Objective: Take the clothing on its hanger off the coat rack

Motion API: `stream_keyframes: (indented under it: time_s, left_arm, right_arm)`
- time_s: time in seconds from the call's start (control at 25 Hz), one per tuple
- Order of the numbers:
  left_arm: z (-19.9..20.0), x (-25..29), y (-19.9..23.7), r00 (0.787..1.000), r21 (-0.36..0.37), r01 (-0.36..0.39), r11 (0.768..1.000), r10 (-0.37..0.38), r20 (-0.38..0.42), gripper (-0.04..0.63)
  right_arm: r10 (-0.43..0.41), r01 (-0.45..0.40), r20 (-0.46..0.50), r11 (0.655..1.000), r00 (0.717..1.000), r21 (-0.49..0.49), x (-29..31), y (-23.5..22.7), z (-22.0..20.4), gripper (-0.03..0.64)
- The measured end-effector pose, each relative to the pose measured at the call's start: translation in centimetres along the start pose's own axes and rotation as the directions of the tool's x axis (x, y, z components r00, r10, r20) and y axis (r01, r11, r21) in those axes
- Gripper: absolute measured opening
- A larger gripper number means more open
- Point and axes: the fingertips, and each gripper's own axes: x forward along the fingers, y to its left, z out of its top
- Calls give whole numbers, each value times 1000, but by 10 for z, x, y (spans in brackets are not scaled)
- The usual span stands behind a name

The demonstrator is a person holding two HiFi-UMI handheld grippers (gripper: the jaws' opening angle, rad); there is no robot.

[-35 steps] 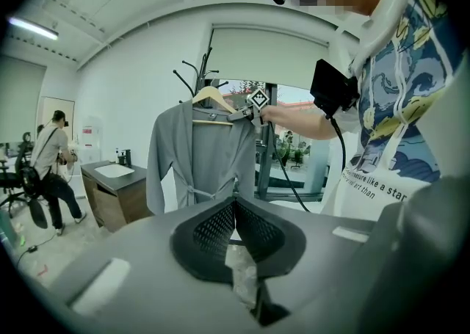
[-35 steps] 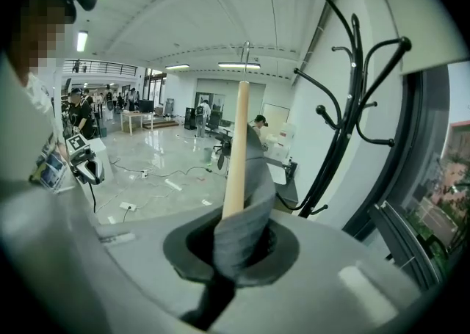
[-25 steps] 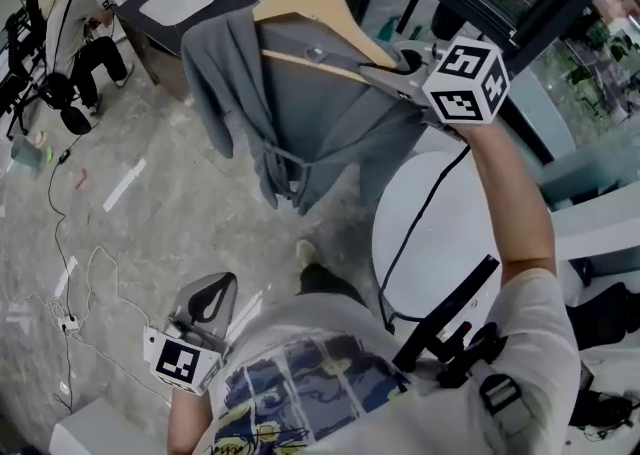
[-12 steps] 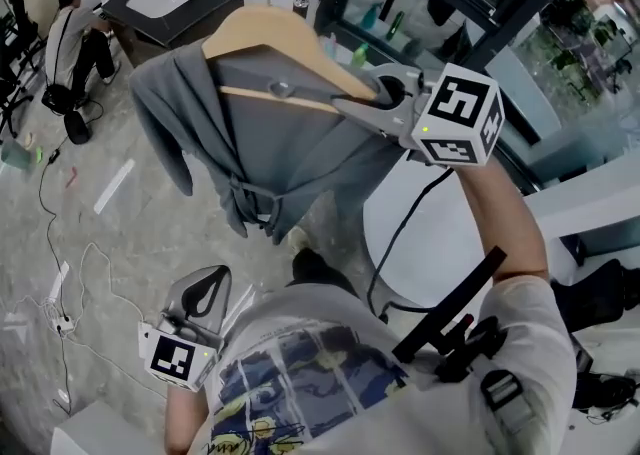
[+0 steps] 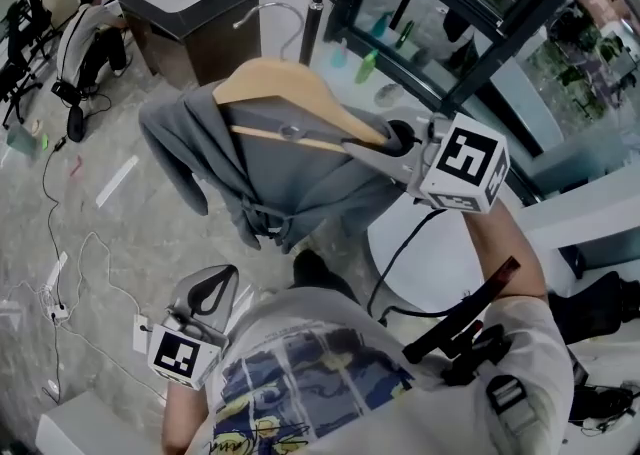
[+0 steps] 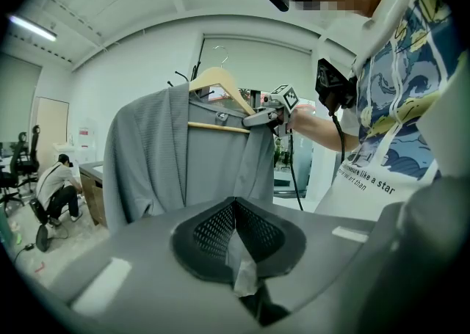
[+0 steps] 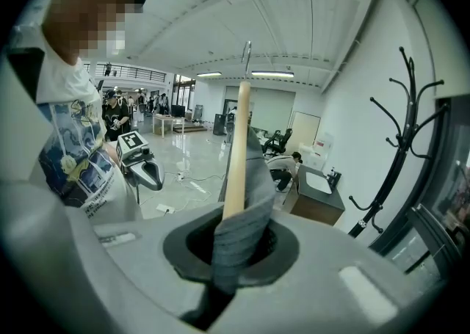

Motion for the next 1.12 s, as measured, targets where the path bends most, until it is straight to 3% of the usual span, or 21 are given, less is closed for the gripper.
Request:
stream_keyframes:
  time_s: [0.36,1.12]
  left_arm:
    - [20,8,3,1000,-2,18,1000,-18,-16,5]
    - [0,-5,-7,1000,-2,24,1000,-24,-10,6]
  right_arm:
    - [34,-33,-21,999,999,23,0,11,-5,6]
    - [40,-39,-10,999,999,31,18,62,-26,6]
